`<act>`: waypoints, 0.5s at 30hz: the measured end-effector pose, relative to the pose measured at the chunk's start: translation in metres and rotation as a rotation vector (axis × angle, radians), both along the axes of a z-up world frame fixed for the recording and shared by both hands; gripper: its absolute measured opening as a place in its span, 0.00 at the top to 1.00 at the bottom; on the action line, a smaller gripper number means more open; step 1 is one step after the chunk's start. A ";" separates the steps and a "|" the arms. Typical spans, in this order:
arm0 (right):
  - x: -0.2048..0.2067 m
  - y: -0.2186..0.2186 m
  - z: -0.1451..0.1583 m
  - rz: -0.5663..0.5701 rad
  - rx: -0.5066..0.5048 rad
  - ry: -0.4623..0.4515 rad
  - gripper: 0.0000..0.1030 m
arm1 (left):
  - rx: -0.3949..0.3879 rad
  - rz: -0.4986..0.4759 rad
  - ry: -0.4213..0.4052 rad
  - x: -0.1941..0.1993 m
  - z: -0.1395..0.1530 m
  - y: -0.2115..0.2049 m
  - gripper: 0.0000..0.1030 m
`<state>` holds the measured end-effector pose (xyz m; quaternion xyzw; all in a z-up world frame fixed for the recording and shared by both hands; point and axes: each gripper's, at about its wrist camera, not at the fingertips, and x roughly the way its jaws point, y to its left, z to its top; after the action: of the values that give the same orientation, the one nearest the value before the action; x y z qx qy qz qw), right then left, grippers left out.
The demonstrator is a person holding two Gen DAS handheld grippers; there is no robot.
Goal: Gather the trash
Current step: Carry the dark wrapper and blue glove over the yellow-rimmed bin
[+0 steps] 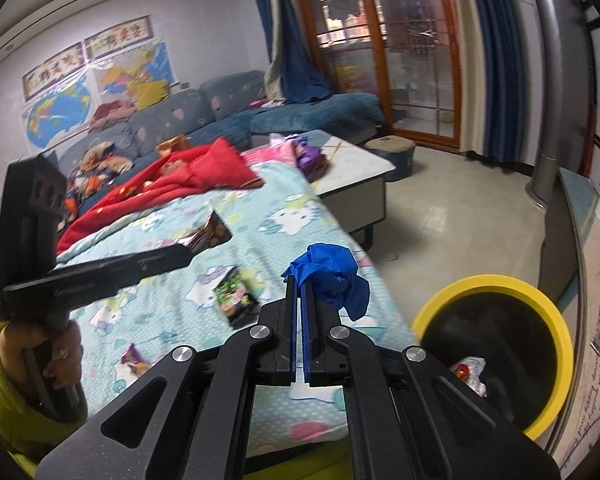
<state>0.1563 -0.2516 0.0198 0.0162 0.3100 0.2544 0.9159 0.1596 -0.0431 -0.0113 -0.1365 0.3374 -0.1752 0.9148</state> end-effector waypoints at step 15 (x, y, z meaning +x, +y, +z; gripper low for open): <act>0.011 -0.059 -0.005 -0.164 0.029 0.000 0.98 | 0.075 -0.165 -0.022 0.002 -0.005 -0.077 0.89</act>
<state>0.1671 -0.3110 0.0147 0.0547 0.3037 0.1832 0.9334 0.1615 -0.1197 -0.0163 -0.0721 0.3436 -0.2387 0.9054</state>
